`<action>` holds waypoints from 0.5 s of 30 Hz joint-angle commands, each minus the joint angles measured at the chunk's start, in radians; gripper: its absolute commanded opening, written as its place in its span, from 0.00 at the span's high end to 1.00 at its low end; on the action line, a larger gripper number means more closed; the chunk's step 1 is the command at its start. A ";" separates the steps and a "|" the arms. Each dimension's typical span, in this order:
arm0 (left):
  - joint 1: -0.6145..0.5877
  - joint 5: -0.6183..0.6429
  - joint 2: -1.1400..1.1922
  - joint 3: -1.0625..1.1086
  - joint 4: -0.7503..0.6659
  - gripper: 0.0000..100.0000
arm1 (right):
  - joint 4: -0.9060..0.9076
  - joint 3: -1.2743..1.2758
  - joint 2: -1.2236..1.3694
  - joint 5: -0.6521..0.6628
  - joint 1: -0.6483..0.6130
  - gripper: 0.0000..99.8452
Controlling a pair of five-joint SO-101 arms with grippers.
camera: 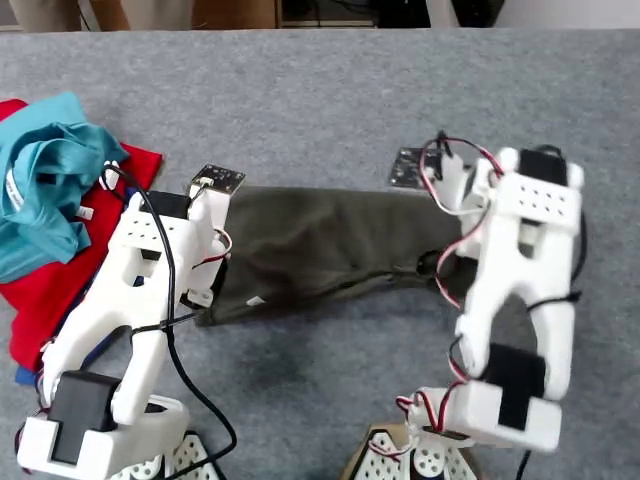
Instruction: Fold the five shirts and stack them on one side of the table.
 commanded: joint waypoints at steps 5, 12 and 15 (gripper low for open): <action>-0.003 0.012 -0.036 -0.038 0.003 0.98 | 0.006 -0.137 0.082 -0.115 -0.093 0.83; -0.008 0.009 -0.036 -0.037 0.003 0.98 | 0.089 -0.147 0.082 -0.158 -0.085 0.62; -0.011 0.008 -0.036 -0.037 0.003 0.98 | 0.163 -0.147 0.056 -0.160 -0.074 0.72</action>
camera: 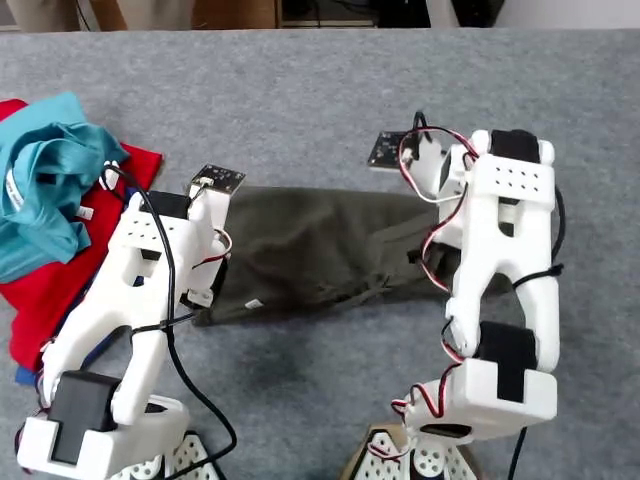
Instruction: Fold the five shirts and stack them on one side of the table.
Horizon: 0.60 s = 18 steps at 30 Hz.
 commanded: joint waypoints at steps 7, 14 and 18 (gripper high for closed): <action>-0.008 0.008 -0.036 -0.037 0.002 0.98 | 0.110 -0.024 -0.243 -0.014 0.102 0.98; -0.003 0.006 -0.036 -0.037 -0.005 0.98 | -0.089 0.283 -0.252 -0.009 0.085 0.99; -0.006 0.006 -0.036 -0.037 -0.003 0.98 | -0.285 0.398 -0.133 -0.071 0.064 0.99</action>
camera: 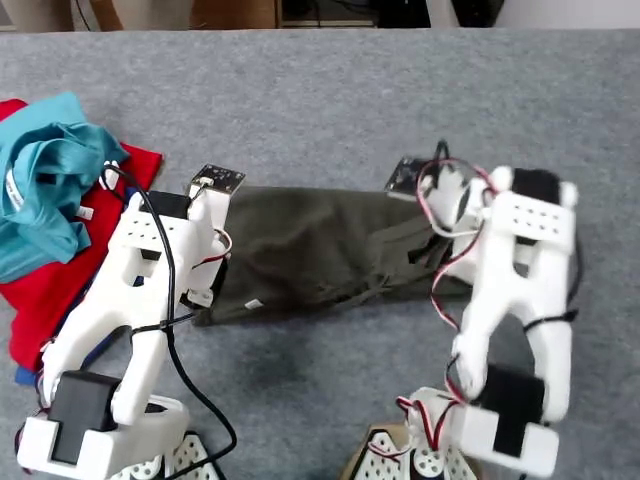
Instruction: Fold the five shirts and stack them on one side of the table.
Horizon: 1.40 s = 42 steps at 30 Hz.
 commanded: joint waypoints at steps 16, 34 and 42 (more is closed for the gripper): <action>-0.012 0.014 -0.035 -0.028 -0.002 0.98 | -0.267 -0.274 0.269 -0.394 -0.157 0.99; -0.028 0.015 -0.036 -0.026 -0.006 0.98 | 0.153 -0.426 -0.010 -0.405 -0.027 0.99; -0.071 0.055 -0.036 -0.026 0.002 0.98 | -0.364 -0.007 0.088 -0.574 -0.033 0.99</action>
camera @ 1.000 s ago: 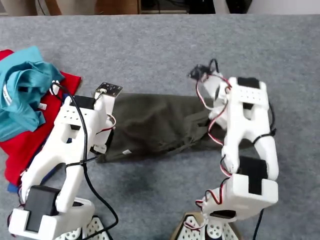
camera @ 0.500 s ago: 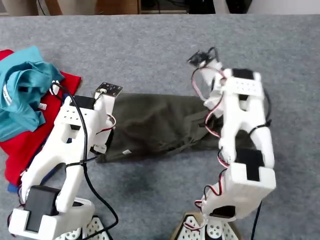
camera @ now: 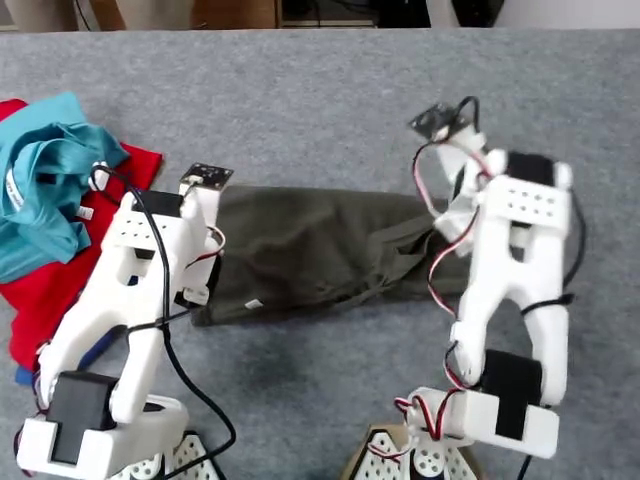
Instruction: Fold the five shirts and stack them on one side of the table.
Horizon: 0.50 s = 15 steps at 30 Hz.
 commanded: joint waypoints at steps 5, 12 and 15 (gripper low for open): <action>-0.066 0.011 -0.035 -0.021 0.002 0.98 | -0.359 0.064 0.171 -0.222 -0.050 0.99; -0.072 0.009 -0.035 -0.017 0.002 0.98 | -0.106 -0.093 0.229 -0.239 -0.107 0.99; -0.071 0.009 -0.033 -0.017 0.002 0.98 | 0.044 -0.174 0.188 -0.245 -0.099 0.99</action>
